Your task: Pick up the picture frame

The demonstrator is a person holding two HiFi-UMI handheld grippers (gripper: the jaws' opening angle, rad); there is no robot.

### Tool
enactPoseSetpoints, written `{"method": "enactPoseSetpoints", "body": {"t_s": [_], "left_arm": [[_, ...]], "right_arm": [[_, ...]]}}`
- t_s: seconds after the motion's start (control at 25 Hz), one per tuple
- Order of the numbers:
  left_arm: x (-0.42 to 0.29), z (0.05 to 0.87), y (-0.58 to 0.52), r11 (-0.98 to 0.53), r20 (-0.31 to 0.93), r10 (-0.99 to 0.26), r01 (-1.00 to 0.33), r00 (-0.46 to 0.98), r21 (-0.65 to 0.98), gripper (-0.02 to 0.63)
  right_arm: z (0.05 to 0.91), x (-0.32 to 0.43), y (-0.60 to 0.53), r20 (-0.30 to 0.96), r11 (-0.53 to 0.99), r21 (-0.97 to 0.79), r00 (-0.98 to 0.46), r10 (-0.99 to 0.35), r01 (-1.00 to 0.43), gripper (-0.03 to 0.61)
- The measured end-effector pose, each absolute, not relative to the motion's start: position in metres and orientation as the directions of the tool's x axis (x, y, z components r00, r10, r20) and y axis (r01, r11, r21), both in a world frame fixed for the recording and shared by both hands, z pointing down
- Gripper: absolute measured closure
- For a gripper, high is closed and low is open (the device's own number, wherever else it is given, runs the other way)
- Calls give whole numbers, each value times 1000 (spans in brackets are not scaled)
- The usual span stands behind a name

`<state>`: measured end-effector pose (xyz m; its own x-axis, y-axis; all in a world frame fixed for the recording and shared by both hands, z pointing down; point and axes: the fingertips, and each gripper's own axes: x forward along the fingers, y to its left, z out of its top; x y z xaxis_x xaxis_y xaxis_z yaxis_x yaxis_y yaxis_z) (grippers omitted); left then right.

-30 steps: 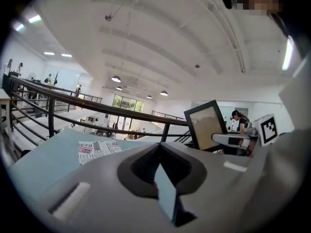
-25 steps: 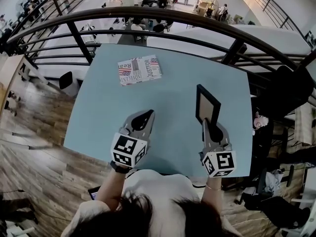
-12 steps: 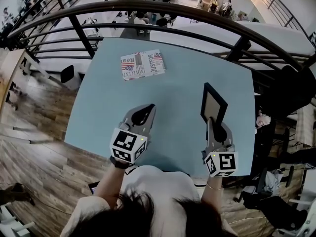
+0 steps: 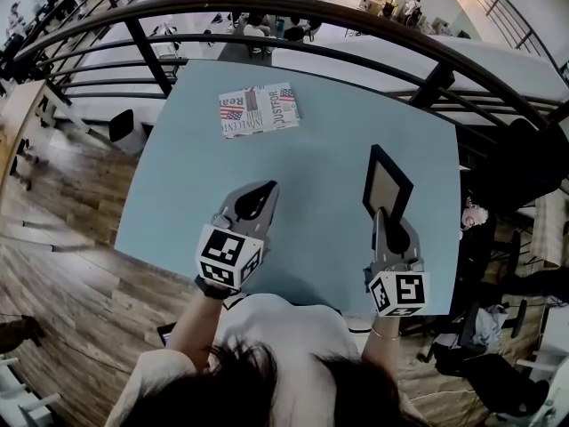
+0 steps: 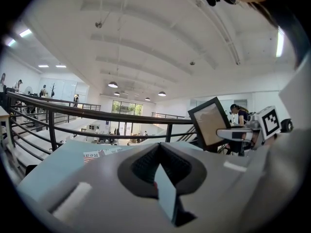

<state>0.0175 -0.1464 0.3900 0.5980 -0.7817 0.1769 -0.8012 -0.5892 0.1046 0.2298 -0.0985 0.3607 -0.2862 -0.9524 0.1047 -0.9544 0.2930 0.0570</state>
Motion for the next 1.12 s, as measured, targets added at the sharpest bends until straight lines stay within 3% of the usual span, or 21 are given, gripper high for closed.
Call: {"method": "enactPoseSetpoints", "body": {"t_s": [1.12], "left_arm": [[12, 394, -152, -575, 181, -790, -810, 586, 113, 557]], "right_arm": [[368, 230, -108, 108, 296, 37, -290, -951, -955, 565]]}}
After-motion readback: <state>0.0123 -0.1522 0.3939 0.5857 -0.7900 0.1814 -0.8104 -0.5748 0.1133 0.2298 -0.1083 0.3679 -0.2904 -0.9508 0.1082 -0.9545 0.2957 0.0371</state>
